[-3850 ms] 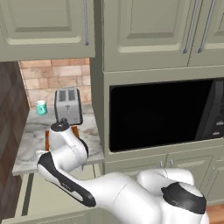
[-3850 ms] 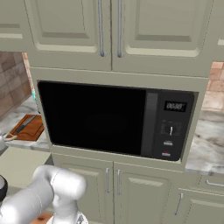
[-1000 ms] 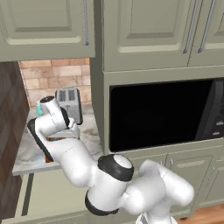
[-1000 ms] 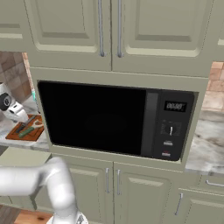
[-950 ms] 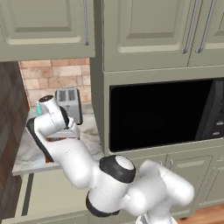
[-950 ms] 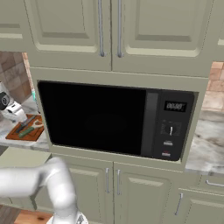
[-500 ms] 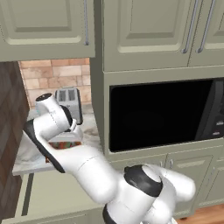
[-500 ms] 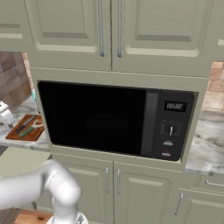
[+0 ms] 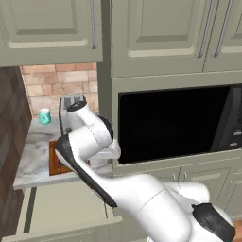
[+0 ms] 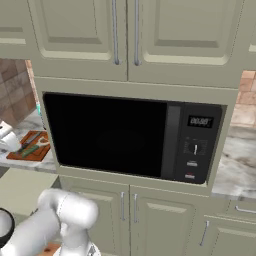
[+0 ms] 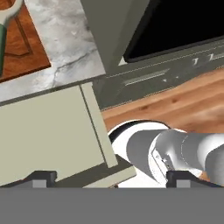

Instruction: Open the drawer on the left and place the cutting tools on the cutting board.

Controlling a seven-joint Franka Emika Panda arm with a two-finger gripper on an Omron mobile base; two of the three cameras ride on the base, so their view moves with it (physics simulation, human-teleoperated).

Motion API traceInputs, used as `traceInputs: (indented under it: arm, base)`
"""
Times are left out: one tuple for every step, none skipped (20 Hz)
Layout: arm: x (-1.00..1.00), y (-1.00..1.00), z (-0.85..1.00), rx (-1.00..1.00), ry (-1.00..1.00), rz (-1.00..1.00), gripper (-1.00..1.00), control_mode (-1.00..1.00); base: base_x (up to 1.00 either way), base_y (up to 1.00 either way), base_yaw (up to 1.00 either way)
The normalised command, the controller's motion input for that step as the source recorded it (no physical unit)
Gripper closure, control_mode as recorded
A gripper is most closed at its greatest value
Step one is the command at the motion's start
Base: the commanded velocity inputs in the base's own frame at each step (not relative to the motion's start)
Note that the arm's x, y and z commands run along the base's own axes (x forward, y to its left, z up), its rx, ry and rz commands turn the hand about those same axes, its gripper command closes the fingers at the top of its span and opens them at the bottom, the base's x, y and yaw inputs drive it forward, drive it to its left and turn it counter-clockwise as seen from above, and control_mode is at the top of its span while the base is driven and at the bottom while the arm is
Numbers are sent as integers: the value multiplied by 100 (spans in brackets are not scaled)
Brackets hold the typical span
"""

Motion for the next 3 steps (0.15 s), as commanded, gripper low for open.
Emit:
traceInputs:
  arm:
    - [-44, -100, 41, 2, -5, 10, -100, -100]
    - [-36, -100, 43, 5, -5, 10, -100, -100]
    - [-31, -100, 45, 7, -7, 10, -100, -100]
  base:
    - [0, 0, 0]
    - [0, 0, 0]
    - [0, 0, 0]
